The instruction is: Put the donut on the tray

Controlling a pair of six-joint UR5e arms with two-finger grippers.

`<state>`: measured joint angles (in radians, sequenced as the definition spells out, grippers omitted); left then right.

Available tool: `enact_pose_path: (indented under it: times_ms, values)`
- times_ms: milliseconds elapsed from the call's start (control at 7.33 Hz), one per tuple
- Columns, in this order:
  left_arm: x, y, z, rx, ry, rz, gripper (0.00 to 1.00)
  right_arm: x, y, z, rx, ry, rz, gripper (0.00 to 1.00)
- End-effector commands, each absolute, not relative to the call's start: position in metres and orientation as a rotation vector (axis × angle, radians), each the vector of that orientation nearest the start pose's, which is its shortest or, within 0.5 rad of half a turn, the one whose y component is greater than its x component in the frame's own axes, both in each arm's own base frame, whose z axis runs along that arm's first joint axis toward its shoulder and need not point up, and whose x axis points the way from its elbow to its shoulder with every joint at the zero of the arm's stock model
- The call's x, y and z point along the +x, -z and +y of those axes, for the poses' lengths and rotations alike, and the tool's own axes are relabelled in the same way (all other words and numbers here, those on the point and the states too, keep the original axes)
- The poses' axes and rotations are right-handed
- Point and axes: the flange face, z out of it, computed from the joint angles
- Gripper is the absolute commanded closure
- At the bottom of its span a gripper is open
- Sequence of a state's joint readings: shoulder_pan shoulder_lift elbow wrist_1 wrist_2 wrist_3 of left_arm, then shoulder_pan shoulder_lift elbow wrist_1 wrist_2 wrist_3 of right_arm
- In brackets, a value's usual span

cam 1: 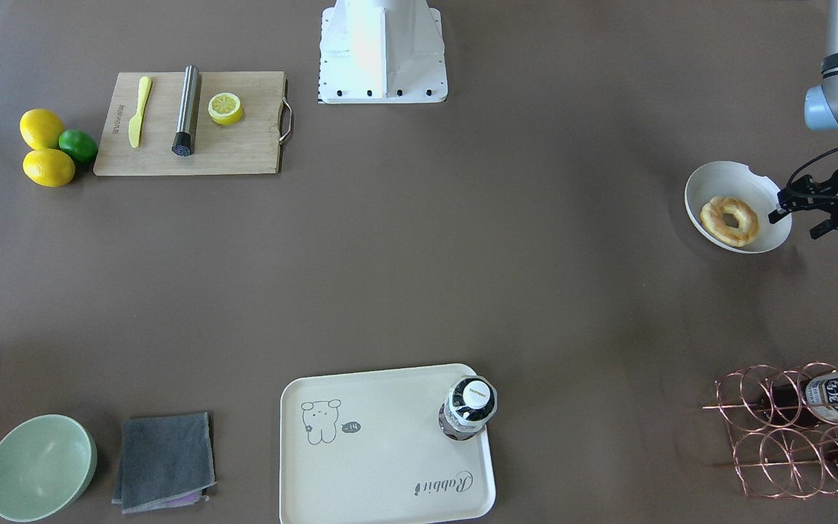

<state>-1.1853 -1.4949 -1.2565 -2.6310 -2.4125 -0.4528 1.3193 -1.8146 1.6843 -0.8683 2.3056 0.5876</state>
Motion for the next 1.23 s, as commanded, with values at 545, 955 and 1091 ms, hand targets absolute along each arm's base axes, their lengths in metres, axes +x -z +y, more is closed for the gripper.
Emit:
enact_pose_path:
  times_ms: [545,955,1091]
  values:
    - [0.1106,-0.7381,-0.4263,0.225,-0.225,0.996,0.55,-0.0378,-0.635,-0.4142,0.205,-0.105,-0.873,0.0]
    - [0.112,-0.7425,-0.4244,0.215,-0.225,0.994,0.6,-0.0378,-0.6383,-0.4145,0.2,-0.106,-0.871,0.0]
    - [0.1121,-0.7418,-0.4246,0.216,-0.226,0.995,0.64,-0.0378,-0.6381,-0.4145,0.202,-0.104,-0.871,0.0]
